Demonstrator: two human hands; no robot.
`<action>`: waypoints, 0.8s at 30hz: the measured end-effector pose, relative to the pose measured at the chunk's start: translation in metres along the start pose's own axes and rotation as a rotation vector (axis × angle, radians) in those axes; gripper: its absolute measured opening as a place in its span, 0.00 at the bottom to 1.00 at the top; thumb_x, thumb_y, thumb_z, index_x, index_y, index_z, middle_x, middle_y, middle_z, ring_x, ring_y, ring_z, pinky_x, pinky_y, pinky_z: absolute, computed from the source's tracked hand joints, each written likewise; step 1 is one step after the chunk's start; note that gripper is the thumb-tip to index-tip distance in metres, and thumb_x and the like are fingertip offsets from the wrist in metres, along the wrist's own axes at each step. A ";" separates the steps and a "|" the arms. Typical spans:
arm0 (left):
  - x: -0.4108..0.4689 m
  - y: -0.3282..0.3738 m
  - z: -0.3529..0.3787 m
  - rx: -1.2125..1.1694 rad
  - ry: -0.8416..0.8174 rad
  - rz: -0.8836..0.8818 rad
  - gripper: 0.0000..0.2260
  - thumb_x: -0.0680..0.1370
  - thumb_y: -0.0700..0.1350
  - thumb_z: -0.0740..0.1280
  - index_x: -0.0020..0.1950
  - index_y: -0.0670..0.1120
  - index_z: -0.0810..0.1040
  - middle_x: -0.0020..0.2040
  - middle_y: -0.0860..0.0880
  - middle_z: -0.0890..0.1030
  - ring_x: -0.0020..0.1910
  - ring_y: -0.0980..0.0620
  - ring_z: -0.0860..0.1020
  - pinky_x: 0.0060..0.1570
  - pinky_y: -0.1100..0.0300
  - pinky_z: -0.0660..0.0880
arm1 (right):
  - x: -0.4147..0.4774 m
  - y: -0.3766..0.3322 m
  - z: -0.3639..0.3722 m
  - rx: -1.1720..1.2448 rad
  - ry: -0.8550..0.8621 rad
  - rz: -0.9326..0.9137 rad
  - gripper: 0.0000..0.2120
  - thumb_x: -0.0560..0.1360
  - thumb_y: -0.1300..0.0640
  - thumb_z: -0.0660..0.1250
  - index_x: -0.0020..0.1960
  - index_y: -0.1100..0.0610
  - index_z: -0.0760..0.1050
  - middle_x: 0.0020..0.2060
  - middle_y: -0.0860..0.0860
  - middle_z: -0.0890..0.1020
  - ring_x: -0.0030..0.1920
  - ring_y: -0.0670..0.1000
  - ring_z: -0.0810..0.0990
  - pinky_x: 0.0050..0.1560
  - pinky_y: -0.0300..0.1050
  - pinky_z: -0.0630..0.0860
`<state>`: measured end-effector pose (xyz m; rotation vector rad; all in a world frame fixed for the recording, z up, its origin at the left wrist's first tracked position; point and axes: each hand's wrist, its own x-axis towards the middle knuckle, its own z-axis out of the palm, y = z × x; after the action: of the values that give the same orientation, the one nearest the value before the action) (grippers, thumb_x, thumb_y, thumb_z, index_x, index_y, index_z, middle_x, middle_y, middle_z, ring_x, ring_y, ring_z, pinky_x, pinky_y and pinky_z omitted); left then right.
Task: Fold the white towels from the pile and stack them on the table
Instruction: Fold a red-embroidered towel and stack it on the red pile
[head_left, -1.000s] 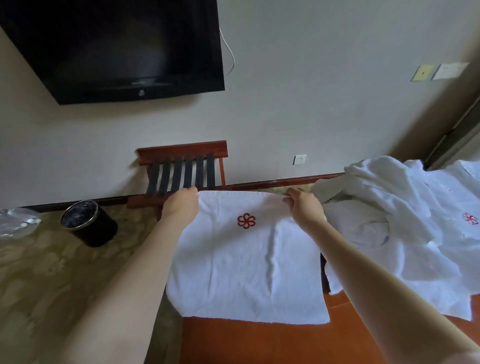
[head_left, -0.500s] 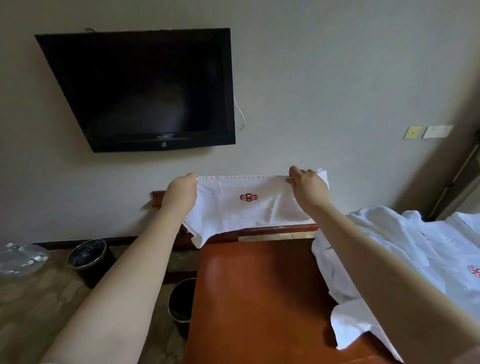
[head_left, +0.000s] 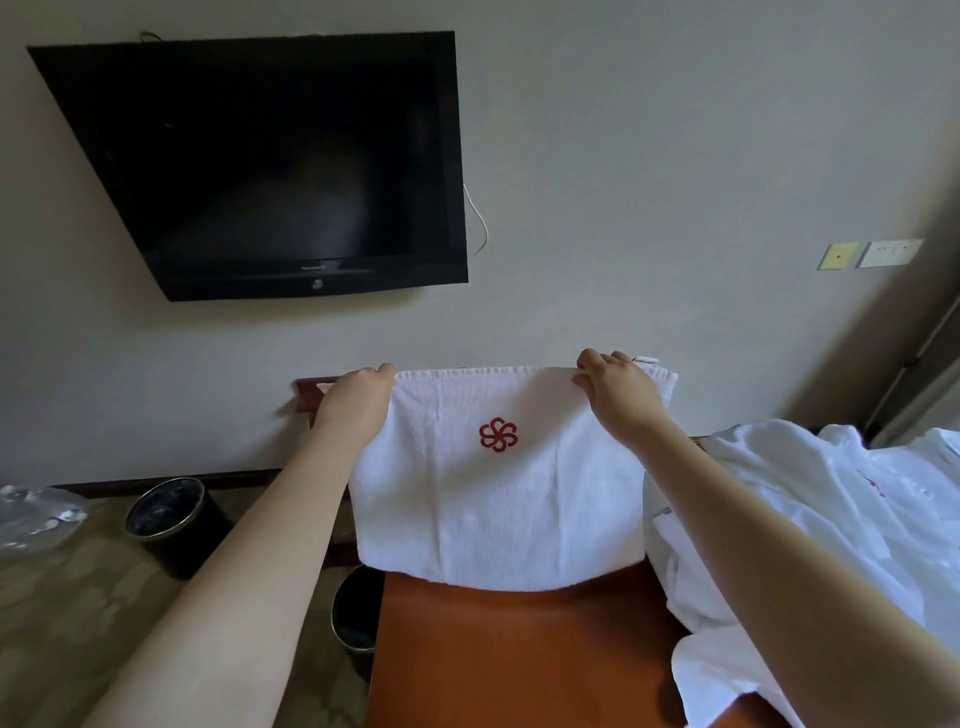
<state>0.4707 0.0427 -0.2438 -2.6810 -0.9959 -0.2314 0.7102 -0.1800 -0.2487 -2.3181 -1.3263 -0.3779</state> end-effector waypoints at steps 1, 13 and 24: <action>0.005 0.000 0.004 0.014 0.001 0.002 0.14 0.68 0.26 0.58 0.44 0.43 0.63 0.32 0.48 0.69 0.33 0.46 0.73 0.31 0.57 0.66 | 0.004 0.003 0.006 0.000 -0.020 0.006 0.10 0.81 0.55 0.59 0.49 0.62 0.73 0.41 0.56 0.80 0.47 0.57 0.73 0.41 0.53 0.73; 0.055 -0.005 0.028 0.021 0.038 0.007 0.13 0.69 0.26 0.60 0.49 0.40 0.71 0.38 0.43 0.75 0.35 0.45 0.73 0.31 0.56 0.65 | 0.046 0.018 0.040 0.031 -0.004 0.008 0.09 0.80 0.57 0.61 0.50 0.63 0.76 0.44 0.57 0.80 0.49 0.58 0.73 0.40 0.51 0.72; -0.059 0.026 0.068 -0.008 -0.110 -0.027 0.11 0.71 0.30 0.65 0.51 0.40 0.73 0.44 0.42 0.80 0.42 0.43 0.80 0.33 0.55 0.69 | -0.067 0.010 0.060 -0.005 -0.125 0.068 0.09 0.80 0.57 0.61 0.51 0.63 0.75 0.47 0.58 0.79 0.52 0.59 0.73 0.38 0.48 0.65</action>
<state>0.4473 0.0083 -0.3280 -2.7145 -1.0663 -0.0946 0.6857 -0.2041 -0.3329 -2.4182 -1.3007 -0.2175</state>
